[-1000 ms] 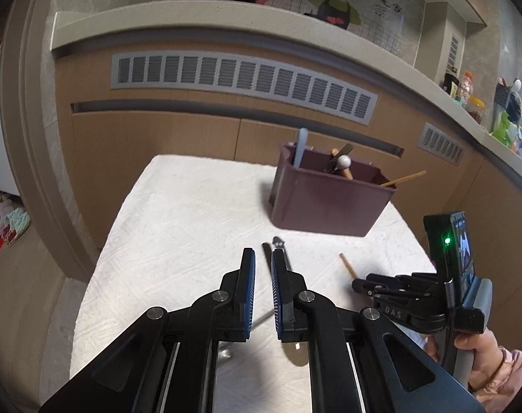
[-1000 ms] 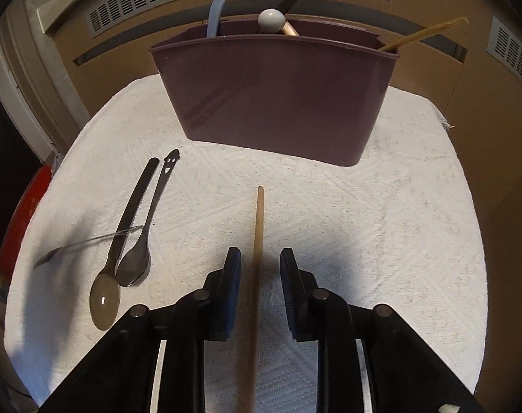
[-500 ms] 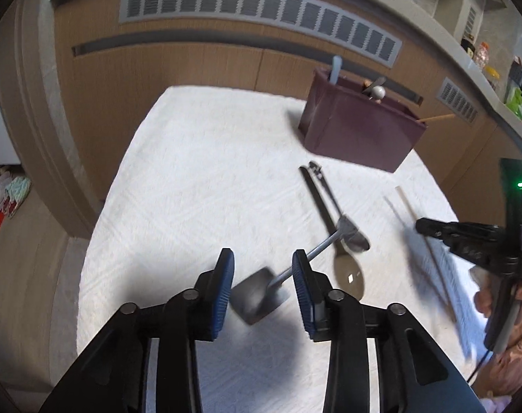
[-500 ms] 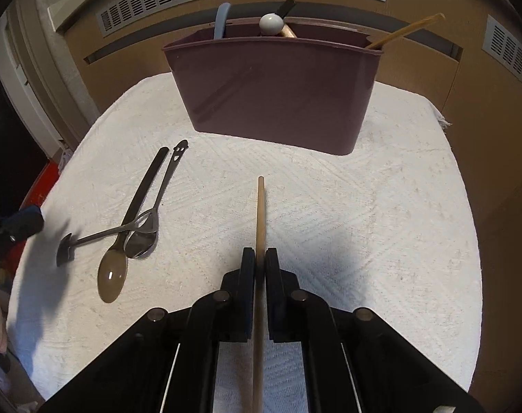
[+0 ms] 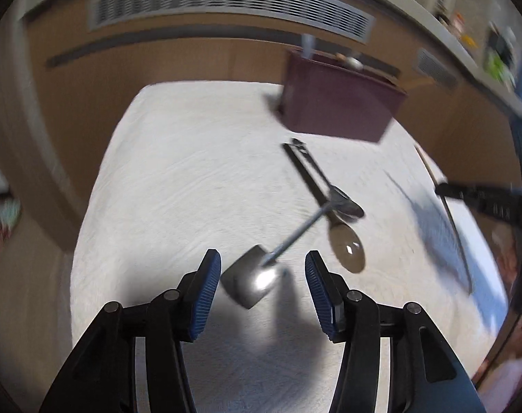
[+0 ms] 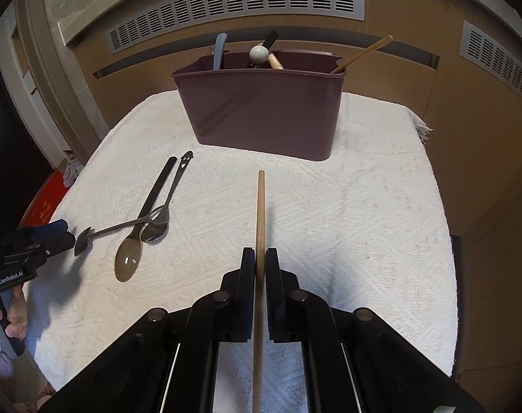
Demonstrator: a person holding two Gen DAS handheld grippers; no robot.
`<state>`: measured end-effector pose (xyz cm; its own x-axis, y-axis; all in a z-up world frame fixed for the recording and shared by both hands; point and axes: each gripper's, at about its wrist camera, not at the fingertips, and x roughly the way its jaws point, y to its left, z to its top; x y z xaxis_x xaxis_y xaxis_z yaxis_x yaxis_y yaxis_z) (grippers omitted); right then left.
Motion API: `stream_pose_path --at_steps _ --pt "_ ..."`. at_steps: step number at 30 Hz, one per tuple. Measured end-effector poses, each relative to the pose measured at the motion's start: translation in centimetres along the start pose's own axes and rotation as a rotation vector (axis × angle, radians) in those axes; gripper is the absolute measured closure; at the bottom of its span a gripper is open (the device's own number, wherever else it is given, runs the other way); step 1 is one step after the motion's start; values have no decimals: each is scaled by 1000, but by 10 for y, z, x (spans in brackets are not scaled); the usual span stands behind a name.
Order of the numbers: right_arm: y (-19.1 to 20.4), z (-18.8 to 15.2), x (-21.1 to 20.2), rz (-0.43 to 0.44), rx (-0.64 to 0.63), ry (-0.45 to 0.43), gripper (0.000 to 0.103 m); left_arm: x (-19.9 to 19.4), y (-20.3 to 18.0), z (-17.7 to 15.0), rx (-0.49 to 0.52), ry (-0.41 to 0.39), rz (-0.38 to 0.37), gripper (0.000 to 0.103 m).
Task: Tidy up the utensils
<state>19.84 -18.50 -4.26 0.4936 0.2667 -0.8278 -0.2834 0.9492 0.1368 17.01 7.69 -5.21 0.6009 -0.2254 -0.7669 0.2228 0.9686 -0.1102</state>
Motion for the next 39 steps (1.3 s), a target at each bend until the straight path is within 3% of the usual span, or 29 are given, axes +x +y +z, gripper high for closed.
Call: stream_pose_path --at_steps 3,7,9,13,16,18,20,26,31,35,39 --pt "1 1 0 3 -1 -1 98 11 -29 13 183 57 0 58" --pt "2 -2 -4 13 -3 -10 98 35 -48 25 328 189 3 65" --pt "2 -3 -7 19 -4 -18 98 43 -47 30 337 228 17 76" --pt "3 -5 -13 41 -11 -31 98 59 -34 39 260 306 -17 76" --pt "4 -4 -14 48 -17 -43 98 64 -27 44 197 298 -23 81" --pt "5 -5 -16 52 -21 -57 98 66 -29 45 180 272 0 93" --pt "6 -5 -18 63 -22 -70 98 63 -34 45 155 234 19 97" --pt "3 -9 -34 72 -13 -125 98 23 -49 53 71 19 6 97" --pt "-3 -10 -40 81 6 -137 98 4 -52 63 -29 -45 -39 97" --pt "-11 0 -57 113 45 -194 98 -36 -61 87 -66 -214 -75 97" --pt "-15 40 -96 130 42 -325 98 -77 -77 142 -45 -410 -126 97"
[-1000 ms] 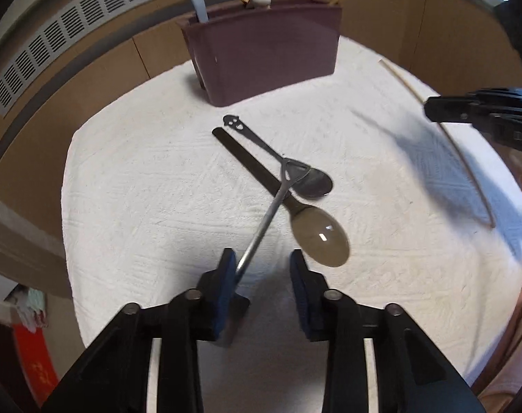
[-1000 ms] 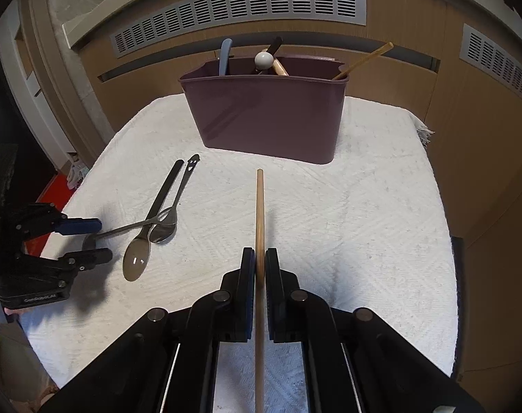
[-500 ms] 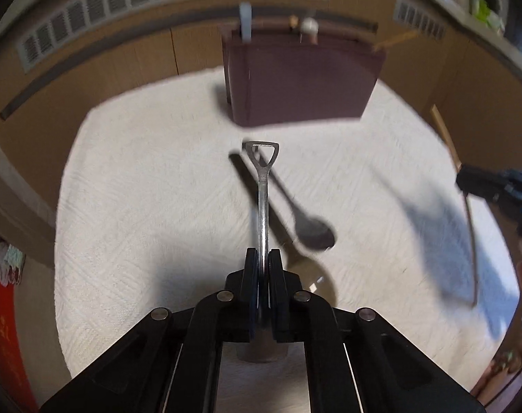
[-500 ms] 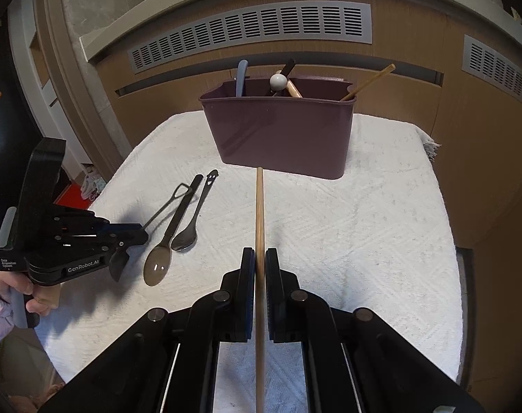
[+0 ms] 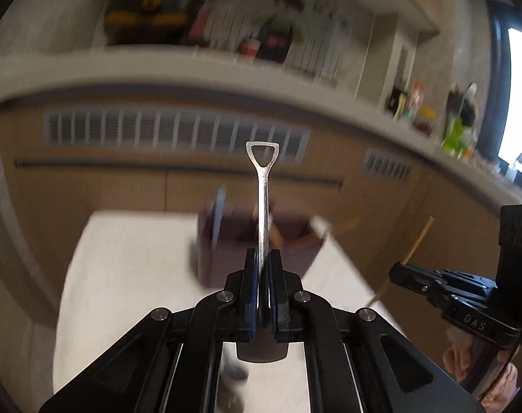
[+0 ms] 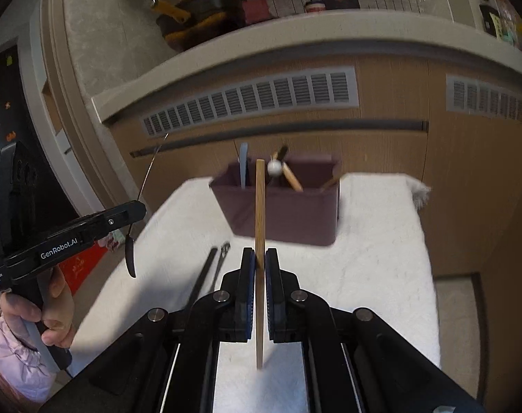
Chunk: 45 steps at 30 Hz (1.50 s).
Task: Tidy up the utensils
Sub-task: 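Lift the chopstick and shovel-ended utensil up over the holder, then lower both utensils into the holder and open both tools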
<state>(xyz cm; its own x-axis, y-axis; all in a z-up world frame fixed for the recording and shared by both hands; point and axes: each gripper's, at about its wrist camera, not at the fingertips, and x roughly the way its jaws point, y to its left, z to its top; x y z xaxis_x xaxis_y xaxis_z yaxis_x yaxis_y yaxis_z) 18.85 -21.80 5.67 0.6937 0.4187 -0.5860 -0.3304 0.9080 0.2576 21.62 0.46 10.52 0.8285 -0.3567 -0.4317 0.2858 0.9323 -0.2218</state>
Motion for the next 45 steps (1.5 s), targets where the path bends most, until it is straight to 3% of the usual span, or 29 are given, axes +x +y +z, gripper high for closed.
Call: stream_pose_path --at_steps 5,9,13,20,25,29,31,33,35,36,38,45 --pt "16 85 -31 -52 -94 -216 98 -1 -17 63 55 -266 14 97" --pt "19 132 -26 -89 -123 -273 98 25 -12 84 51 -343 37 97" --pt "12 155 -1 -129 -134 -272 98 68 -5 79 42 -399 82 97" --pt "-13 156 46 -151 -106 -200 98 132 9 45 -5 -335 121 97" --pt "-20 141 76 -165 -113 -144 98 161 20 12 -45 -298 135 97" --pt "-25 122 101 -174 -111 -86 98 182 23 -13 -39 -221 137 95" --pt "-28 111 114 -167 -110 -48 98 186 25 -20 -54 -166 132 88" --pt "-28 100 126 -144 -118 15 96 183 27 -24 -67 -127 132 64" --pt "-29 90 136 -133 -121 75 81 172 27 -27 -80 -104 141 54" --pt "-28 86 137 -131 -121 82 75 165 27 -28 -84 -96 141 54" --pt "-28 78 135 -145 -112 69 52 148 28 -30 -91 -80 161 53" --pt "-14 50 105 -212 -105 -15 17 92 49 -49 -140 -2 246 42"
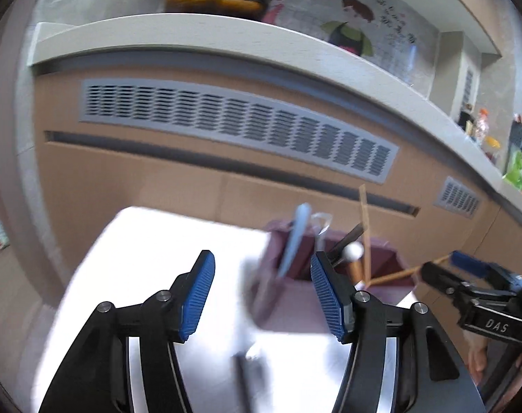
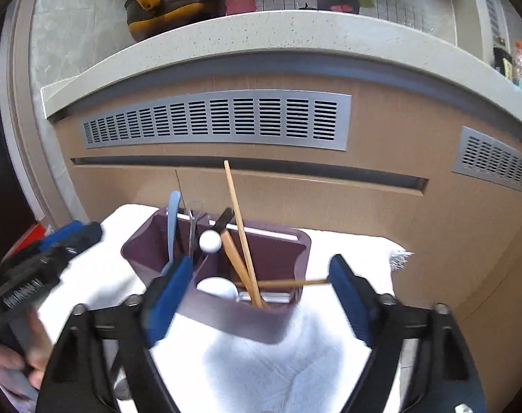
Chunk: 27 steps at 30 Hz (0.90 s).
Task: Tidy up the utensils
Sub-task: 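Lower both utensils into the holder and open both tools, then reach the left tool to the black-handled spoon while the right reaches the smiley-face spoon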
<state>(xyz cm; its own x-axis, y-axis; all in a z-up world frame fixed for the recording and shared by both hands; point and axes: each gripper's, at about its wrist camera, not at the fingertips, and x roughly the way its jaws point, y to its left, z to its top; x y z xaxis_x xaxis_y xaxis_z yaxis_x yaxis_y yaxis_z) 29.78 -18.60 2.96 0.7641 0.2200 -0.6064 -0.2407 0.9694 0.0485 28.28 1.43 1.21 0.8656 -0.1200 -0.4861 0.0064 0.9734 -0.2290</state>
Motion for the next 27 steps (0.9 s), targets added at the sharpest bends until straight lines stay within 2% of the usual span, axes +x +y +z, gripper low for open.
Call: stream_pose_path --at_steps 2,4,8,13,15,16,17,18,20,23,27 --pt "9 -6 -6 -43 -26 -12 7 -8 10 -8 6 44 36 37" --pt "20 -15 -10 -83 -59 -18 0 -13 23 -20 -7 107 63 37" --pt "45 -35 -3 -48 -130 56 0 -23 47 -43 -2 195 131 37" --pt "81 -63 18 25 -194 154 0 -38 78 -63 4 242 211 35" --pt "96 -73 28 66 -210 196 6 -44 90 -66 -8 243 243 35" --pt "102 -77 33 75 -222 218 18 -46 96 -68 -18 248 253 35" --pt "110 -82 38 79 -234 244 36 -48 103 -69 -35 255 256 35" --pt "117 -87 45 80 -241 276 44 -48 109 -68 -54 262 253 35" --pt "125 -93 56 99 -225 335 69 -51 120 -70 -91 276 238 35" --pt "129 -98 72 144 -160 396 74 -54 128 -70 -106 281 230 35" --pt "131 -94 80 137 -109 399 74 -54 132 -71 -120 289 212 35"
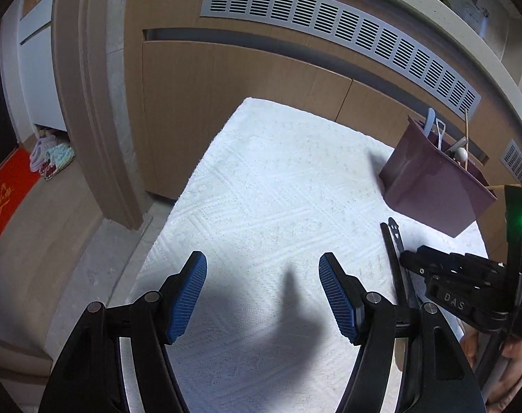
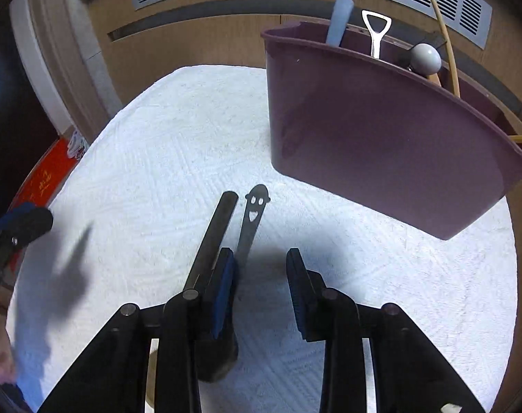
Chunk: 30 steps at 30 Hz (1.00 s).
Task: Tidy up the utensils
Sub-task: 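Reach the left tool to the black-handled spoon while the right reaches the smiley-face spoon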
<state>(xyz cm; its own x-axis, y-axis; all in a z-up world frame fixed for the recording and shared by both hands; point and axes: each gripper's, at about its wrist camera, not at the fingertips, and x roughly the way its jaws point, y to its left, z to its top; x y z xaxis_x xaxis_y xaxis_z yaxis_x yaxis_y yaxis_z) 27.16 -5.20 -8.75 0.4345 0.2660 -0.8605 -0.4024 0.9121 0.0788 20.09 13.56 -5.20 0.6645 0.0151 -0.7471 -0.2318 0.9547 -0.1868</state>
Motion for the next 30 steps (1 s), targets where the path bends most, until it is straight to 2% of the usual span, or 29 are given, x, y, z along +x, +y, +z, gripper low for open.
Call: stream_pose_path --at_steps 6,11,16,21,25,27,28,30 --pt "8 -3 -3 1 -26 9 74 3 -7 -2 17 25 -25 35" --pt "13 -36 -44 42 -67 -42 72 3 -17 -5 41 23 -33 35" --pt "11 -67 -52 117 0 -40 72 2 -24 -6 44 28 -34 35" --pt "17 -59 -36 72 31 -58 71 -5 -27 -7 71 14 -21 32" --pt "31 -56 -33 52 -13 -71 68 -5 -27 -6 61 22 -23 32" --pt "35 -58 -32 19 -50 -77 70 -5 -28 -6 64 27 -26 32" --pt "36 -58 -33 3 -68 -79 77 -5 -30 -6 69 29 -25 32" --pt "30 -57 -39 -9 -76 -84 77 -5 -34 -6 86 40 -26 32"
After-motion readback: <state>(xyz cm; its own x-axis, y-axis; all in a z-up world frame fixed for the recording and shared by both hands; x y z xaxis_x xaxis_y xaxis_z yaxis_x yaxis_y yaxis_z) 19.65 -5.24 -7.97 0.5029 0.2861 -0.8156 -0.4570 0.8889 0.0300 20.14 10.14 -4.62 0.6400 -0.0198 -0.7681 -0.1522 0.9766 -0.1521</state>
